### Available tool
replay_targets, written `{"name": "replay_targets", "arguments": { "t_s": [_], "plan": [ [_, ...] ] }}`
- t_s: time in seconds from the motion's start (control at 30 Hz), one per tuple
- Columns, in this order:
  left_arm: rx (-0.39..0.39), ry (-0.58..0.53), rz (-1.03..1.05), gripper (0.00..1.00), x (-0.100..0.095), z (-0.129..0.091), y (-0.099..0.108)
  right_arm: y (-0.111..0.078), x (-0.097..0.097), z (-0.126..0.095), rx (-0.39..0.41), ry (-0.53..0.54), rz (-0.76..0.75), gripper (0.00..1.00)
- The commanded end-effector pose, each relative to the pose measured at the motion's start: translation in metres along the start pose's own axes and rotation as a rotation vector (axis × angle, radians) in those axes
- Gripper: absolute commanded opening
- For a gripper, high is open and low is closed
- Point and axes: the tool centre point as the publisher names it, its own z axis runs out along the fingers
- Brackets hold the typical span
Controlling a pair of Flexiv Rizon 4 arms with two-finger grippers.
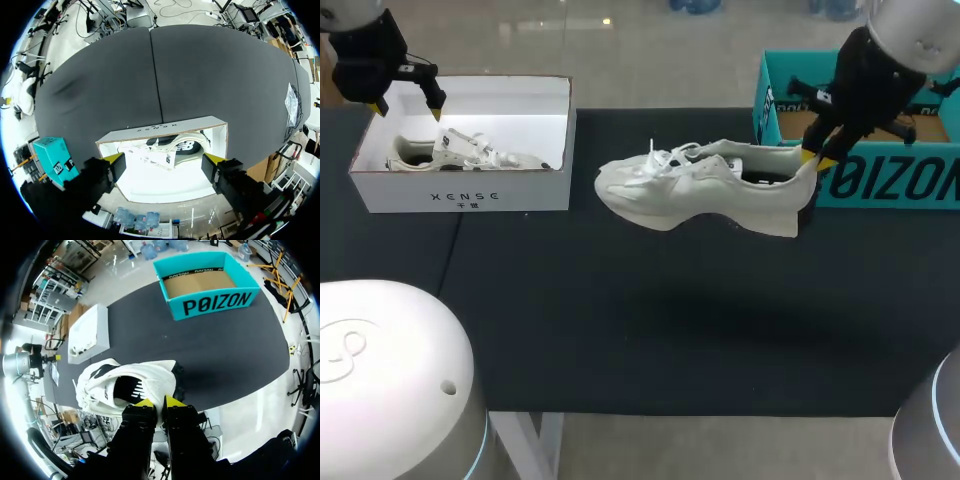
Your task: Take the shoe out of the shoebox, open the shoe tongue, remove and reinsert the insole, then place the shoe into the shoebox
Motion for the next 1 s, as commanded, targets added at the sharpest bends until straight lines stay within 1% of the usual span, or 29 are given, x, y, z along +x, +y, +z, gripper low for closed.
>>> {"name": "replay_targets", "arguments": {
  "t_s": [0.03,0.27,0.33,0.5,0.67,0.83,1.0],
  "plan": [
    [0.0,0.002,0.001,1.0,0.0,0.0,0.0,0.0,-0.008,0.015,0.012,0.018,0.007,0.0],
    [0.0,0.002,0.001,1.0,0.0,0.0,0.0,-0.004,-0.021,0.048,0.061,0.007,0.02,0.0],
    [0.0,0.002,0.001,1.0,0.0,0.0,0.0,-0.005,-0.024,0.057,0.067,0.021,-0.001,0.0],
    [0.0,0.002,0.001,1.0,0.0,0.0,0.0,-0.01,-0.036,0.086,0.107,0.053,0.005,0.0],
    [0.0,0.002,0.001,1.0,0.0,0.0,0.0,-0.018,-0.045,0.112,0.133,0.084,-0.005,0.0],
    [0.0,0.002,0.001,1.0,0.0,0.0,0.0,-0.027,-0.048,0.132,0.157,0.11,-0.021,0.0],
    [0.0,0.002,0.001,1.0,0.0,0.0,0.0,-0.032,-0.05,0.148,0.181,0.124,-0.034,0.0]
  ]
}}
